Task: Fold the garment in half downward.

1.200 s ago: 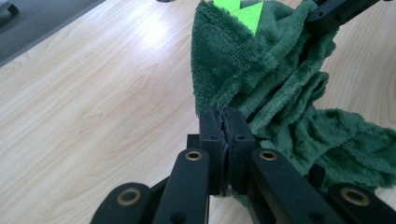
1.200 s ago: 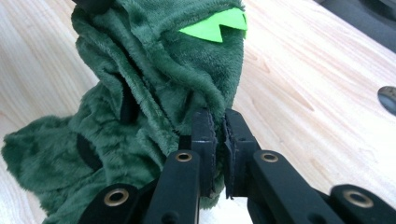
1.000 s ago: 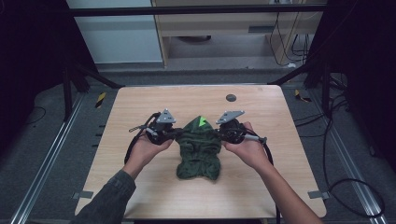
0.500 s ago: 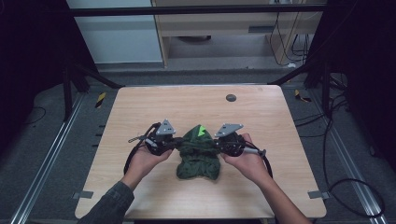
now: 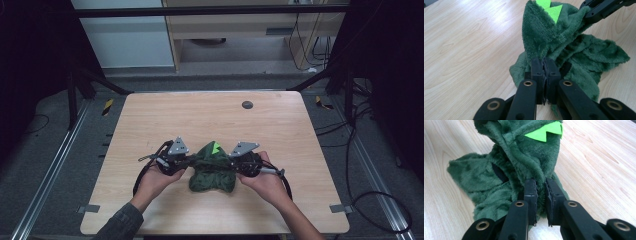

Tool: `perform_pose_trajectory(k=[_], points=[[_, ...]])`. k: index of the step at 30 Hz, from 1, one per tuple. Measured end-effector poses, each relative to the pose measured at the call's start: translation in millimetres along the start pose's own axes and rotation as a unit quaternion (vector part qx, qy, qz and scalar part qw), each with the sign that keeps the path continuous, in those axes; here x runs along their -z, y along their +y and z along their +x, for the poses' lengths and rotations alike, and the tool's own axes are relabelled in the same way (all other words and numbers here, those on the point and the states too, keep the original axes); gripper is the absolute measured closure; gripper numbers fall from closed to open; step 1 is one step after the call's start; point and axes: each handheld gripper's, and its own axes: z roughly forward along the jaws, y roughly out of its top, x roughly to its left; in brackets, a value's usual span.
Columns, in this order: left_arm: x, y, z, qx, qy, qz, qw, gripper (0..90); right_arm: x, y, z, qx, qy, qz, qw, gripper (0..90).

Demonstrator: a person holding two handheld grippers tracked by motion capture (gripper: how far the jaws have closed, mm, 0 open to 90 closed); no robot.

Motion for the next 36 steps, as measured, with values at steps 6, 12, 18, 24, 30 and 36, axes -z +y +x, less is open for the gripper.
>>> perform_pose_trajectory(k=[6,12,18,24,30,36], points=[[-4.2,-5.9,-2.3,0.0,-0.002,0.004,1.0,87.8,-1.1,-2.7,5.6,0.006,0.002,0.003,1.0,78.1],[-5.1,-7.7,-2.4,0.002,-0.004,0.004,1.0,87.8,-2.4,-2.7,7.2,0.008,0.005,0.004,0.9999,76.4],[-4.9,-10.3,-7.1,-0.004,-0.007,0.004,1.0,87.8,-2.7,-4.5,9.7,0.008,0.006,0.006,0.9999,74.1],[-5.2,-13.3,-9.8,-0.005,-0.011,0.005,0.9999,87.8,-2.6,-6.2,13.0,0.01,0.006,0.009,0.9999,71.9],[-5.1,-16.6,-14.2,-0.011,-0.011,0.007,0.9998,87.7,-1.5,-8.9,15.1,0.012,0.005,0.01,0.9999,72.7],[-5.0,-20.0,-16.8,-0.015,-0.014,0.007,0.9998,87.4,-1.0,-13.2,18.1,0.013,0.007,0.01,0.9998,72.5]])
